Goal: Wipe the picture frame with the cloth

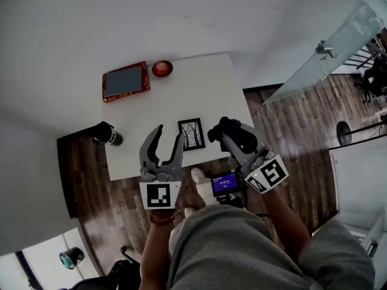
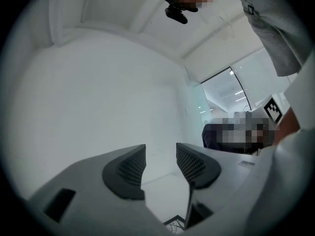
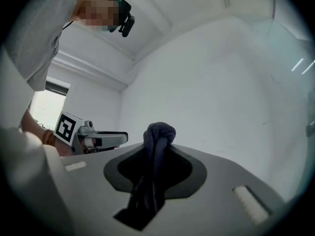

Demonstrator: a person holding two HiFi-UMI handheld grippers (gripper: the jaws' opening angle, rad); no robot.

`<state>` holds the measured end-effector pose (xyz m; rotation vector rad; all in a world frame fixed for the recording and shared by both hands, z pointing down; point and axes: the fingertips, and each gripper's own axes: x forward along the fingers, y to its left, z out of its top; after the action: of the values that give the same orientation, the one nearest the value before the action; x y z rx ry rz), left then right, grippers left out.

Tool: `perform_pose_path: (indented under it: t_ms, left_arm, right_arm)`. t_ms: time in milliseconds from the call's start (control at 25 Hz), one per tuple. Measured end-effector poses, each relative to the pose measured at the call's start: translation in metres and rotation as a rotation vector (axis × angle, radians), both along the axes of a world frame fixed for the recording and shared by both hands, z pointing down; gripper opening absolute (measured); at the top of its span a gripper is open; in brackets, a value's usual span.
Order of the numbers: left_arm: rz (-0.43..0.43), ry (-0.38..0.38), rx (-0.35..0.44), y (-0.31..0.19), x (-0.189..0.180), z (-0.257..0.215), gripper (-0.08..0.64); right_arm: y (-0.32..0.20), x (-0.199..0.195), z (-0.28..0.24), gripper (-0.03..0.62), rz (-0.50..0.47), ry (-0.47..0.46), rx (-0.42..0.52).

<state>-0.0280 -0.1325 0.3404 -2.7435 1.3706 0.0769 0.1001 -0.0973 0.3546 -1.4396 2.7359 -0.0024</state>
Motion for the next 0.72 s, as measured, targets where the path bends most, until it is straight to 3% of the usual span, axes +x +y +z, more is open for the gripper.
perform_pose_path:
  t_ms: [280,720]
  left_arm:
    - [-0.024,0.021,0.075,0.044,-0.019,-0.039,0.162]
    - [-0.058,0.011,0.107,0.115,-0.045,-0.05,0.119]
  right_arm:
    - [0.048,-0.026,-0.043,0.106,0.025,0.012,0.085]
    - [0.117,-0.046,-0.07,0.106,0.059,0.009,0.147]
